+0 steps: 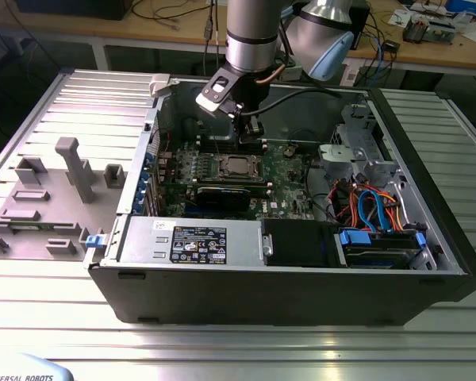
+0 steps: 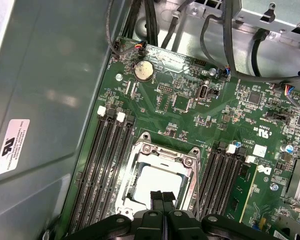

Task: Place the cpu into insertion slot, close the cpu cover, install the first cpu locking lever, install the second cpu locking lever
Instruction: 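Install the first cpu locking lever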

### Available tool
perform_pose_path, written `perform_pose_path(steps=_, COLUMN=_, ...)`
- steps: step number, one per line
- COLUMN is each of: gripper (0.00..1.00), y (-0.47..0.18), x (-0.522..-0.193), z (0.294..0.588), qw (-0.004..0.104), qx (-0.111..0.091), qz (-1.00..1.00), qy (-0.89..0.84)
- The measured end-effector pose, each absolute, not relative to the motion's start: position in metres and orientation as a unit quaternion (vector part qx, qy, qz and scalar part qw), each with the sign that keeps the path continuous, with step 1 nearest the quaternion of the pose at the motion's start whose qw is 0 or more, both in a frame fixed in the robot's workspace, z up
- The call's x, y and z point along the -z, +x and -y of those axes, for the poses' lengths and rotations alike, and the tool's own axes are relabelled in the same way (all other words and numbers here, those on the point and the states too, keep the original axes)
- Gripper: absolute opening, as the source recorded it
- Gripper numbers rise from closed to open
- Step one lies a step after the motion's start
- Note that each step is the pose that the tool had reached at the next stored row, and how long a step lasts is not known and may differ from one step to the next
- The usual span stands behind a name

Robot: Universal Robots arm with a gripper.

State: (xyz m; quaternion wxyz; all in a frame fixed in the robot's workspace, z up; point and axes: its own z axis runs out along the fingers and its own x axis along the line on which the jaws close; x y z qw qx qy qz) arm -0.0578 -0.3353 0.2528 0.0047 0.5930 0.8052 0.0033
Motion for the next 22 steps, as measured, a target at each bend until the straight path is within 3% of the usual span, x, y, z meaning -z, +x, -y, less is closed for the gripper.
perform_pose_path(steps=22, gripper=0.11, y=-0.058, x=-0.253, z=0.3352, qw=0.004, qx=-0.004, qz=-0.886, qy=0.464)
